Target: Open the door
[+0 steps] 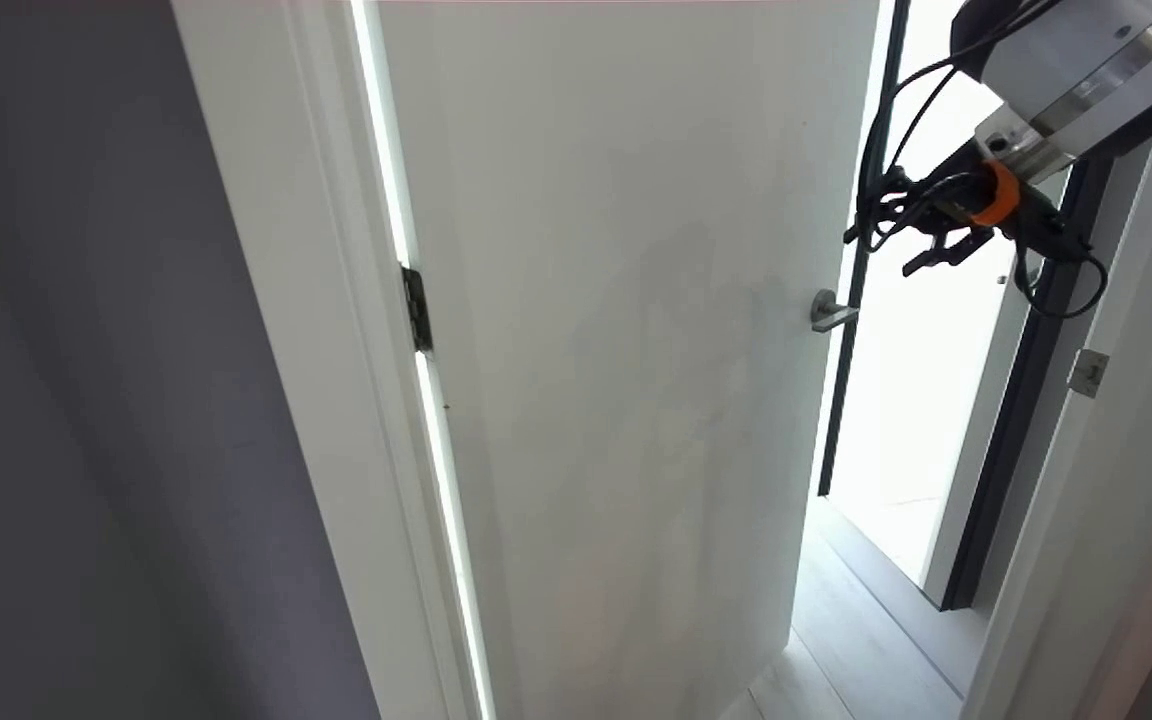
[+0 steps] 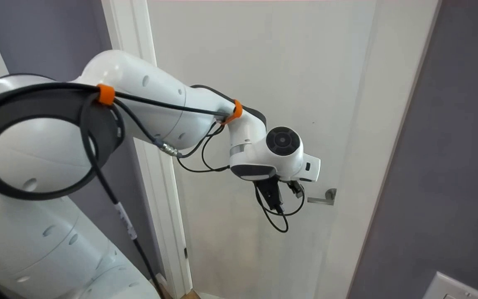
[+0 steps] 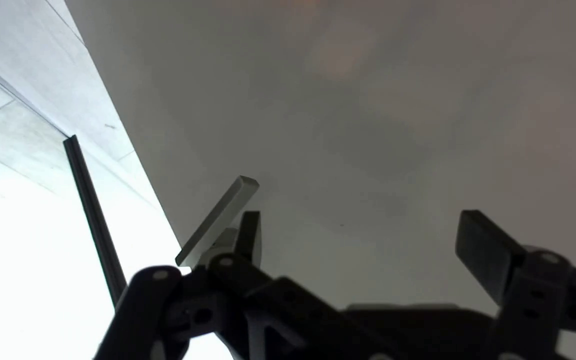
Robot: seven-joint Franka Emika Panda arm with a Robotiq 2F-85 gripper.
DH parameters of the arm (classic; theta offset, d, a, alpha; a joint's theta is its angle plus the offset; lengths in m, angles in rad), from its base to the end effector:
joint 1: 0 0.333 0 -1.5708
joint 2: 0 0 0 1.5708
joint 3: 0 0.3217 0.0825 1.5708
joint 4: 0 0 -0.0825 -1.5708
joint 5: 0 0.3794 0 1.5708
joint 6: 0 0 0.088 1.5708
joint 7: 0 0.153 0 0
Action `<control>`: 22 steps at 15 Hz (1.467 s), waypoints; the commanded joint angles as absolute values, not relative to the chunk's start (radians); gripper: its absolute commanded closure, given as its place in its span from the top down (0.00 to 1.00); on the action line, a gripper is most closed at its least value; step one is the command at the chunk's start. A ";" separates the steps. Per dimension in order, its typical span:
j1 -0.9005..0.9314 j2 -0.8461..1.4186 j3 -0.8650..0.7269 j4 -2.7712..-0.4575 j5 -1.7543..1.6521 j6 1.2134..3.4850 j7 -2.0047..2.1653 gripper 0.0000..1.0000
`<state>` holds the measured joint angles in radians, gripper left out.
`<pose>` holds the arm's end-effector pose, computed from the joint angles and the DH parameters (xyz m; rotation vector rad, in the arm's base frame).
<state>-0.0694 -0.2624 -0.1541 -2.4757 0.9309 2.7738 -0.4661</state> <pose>0.4818 -0.1323 0.4098 -2.5057 0.7158 -0.9027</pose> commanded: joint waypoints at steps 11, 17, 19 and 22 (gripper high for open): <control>-0.189 -0.630 -0.255 -2.693 0.445 2.534 -0.370 1.00; -0.195 -0.700 -0.289 -2.708 0.300 2.445 -0.301 1.00; -0.195 -0.714 -0.298 -2.712 0.278 2.424 -0.295 1.00; -0.170 -0.686 -0.311 -2.696 0.283 2.446 -0.298 1.00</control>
<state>-0.1927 -0.6815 -0.2899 -2.6964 0.3078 2.4442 -0.3173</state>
